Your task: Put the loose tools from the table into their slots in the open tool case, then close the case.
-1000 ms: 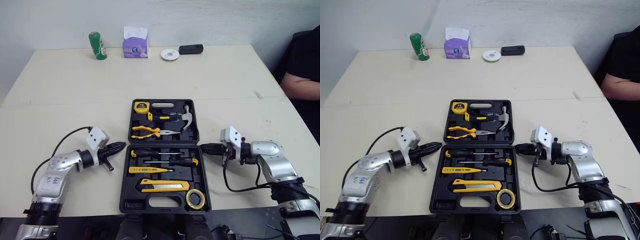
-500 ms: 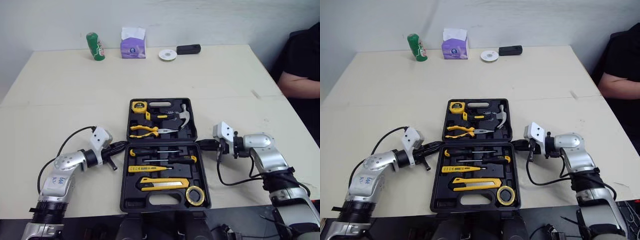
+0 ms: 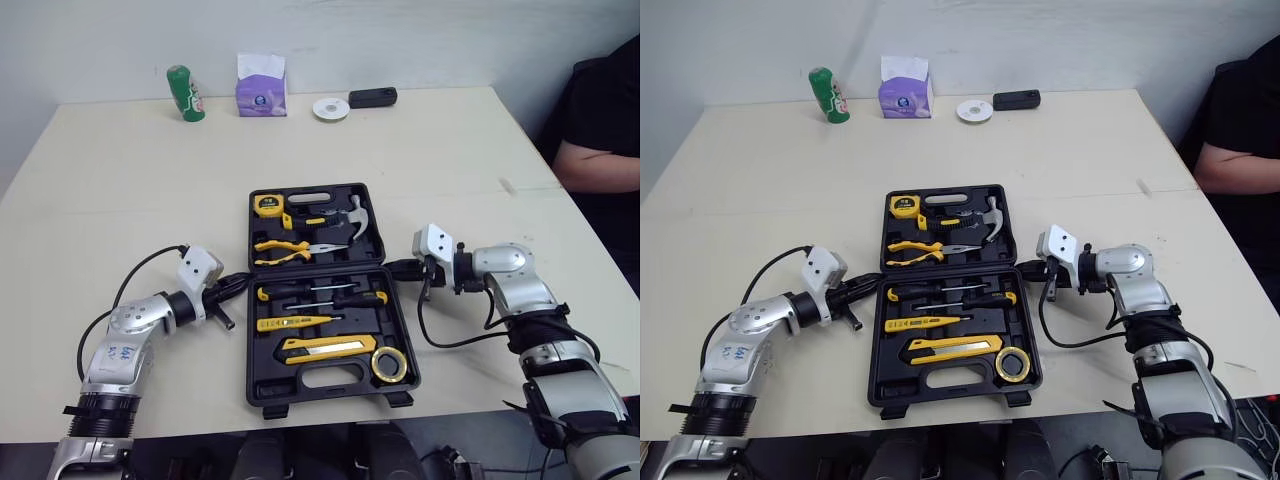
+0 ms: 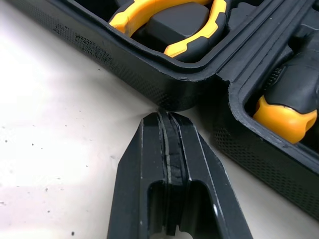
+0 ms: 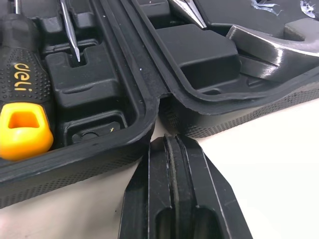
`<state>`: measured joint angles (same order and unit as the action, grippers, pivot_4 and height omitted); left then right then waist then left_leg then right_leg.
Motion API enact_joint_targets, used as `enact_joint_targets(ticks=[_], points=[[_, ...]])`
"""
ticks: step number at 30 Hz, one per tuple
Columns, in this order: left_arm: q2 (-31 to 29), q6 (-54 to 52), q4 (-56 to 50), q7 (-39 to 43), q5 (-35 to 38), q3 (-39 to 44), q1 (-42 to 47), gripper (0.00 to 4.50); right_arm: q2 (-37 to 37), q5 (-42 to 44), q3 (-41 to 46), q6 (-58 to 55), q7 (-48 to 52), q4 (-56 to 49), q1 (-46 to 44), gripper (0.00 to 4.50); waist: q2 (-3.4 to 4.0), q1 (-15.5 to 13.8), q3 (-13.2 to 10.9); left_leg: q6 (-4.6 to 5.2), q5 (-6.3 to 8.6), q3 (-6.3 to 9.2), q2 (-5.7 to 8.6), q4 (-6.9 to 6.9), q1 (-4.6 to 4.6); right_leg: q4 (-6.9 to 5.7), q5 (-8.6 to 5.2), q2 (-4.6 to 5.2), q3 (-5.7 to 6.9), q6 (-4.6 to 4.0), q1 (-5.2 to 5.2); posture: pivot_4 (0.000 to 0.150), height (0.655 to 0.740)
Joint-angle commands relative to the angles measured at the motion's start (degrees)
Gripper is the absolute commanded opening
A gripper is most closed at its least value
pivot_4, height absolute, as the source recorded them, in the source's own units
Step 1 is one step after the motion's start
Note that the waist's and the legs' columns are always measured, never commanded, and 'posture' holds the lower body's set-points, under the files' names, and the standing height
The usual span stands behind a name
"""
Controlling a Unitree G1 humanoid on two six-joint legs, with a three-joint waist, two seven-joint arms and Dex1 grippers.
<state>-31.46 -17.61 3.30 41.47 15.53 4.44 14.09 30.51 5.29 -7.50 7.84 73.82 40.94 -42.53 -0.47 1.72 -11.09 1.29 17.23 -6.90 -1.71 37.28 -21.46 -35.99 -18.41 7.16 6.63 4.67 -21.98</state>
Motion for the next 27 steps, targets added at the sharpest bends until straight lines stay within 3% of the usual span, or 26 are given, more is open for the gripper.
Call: enact_joint_targets(ticks=[1,5,6,9,12,16,18,21,27], points=[[-0.47,1.16,-0.17,-0.13,0.19,1.42,0.20,0.06,-0.56,0.33,0.05,-0.19,0.40,-0.69,-0.71,0.00,0.00,0.00,0.00,0.00,0.00,0.00,0.00,0.00,0.00,0.00,0.00,0.00,0.00,0.00,0.00,0.150,0.7400],[-1.53,-0.07,-1.06,-1.72,0.74,4.36,-1.94,0.06,0.75,0.63,0.93,-2.34,-0.08,-1.05,-0.21,0.00,0.00,0.11,0.00,0.00,0.00,0.00,0.00,-0.02,0.00,0.01,0.00,0.00,-0.01,0.00,0.00,0.150,0.7400],[-1.86,-0.59,-1.59,-2.47,0.95,5.72,-2.69,0.33,1.53,1.00,1.57,-4.71,-0.69,-1.56,-0.23,0.00,0.00,0.07,0.00,0.00,0.00,0.00,-0.01,-0.03,0.01,0.01,0.00,0.00,-0.01,0.00,0.00,0.150,0.7400],[-3.19,-1.30,-3.77,-2.39,3.03,10.08,-5.08,1.34,3.96,1.67,2.89,-9.22,-1.29,-3.67,-0.16,1.03,0.01,0.00,0.00,0.00,0.00,0.00,0.00,-0.02,0.00,0.01,0.00,0.02,0.00,0.00,0.00,0.150,0.7400],[-4.94,-3.85,-7.44,-0.94,7.04,14.27,-6.93,2.73,5.62,4.77,5.15,-19.44,-1.83,-8.38,-1.10,2.53,0.02,-0.07,-0.03,0.01,0.01,0.02,0.01,-0.03,-0.04,0.04,0.00,0.06,0.00,0.00,-0.04,0.150,0.7400],[-8.78,-21.00,-14.80,-4.79,14.74,18.20,-4.75,4.43,8.27,3.60,3.81,-37.41,-6.01,-16.84,-3.67,4.43,0.04,-0.10,-0.05,-0.03,0.01,0.07,0.01,-0.04,-0.23,0.00,0.00,0.11,-0.03,-0.01,-0.27,0.150,0.7400],[-10.76,-32.32,-17.39,-8.13,18.56,18.45,-0.60,4.43,9.42,1.91,0.91,-48.02,-7.17,-19.72,-6.18,4.43,0.04,-0.17,-0.06,-0.08,-0.05,0.07,0.04,-0.04,-0.37,-0.08,0.00,0.13,-0.04,-0.01,-0.43,0.150,0.7400],[-8.70,-45.20,-17.05,-13.95,24.42,19.11,9.50,4.43,8.61,4.34,-1.06,-64.83,-7.91,-21.29,-12.71,4.43,0.07,-0.19,-0.08,-0.09,-0.20,0.15,0.07,-0.03,-0.68,-0.13,0.06,0.14,0.02,-0.10,-0.69,0.150,0.7400],[-5.78,-61.17,-8.83,-23.08,22.06,14.92,24.15,4.43,5.30,5.38,-5.77,-83.18,-11.56,-17.87,-24.65,4.43,0.05,0.02,-0.08,-0.06,-0.36,0.09,0.09,-0.02,-0.84,-0.37,0.06,-0.02,0.07,-0.08,-0.77,0.150,0.7400]])
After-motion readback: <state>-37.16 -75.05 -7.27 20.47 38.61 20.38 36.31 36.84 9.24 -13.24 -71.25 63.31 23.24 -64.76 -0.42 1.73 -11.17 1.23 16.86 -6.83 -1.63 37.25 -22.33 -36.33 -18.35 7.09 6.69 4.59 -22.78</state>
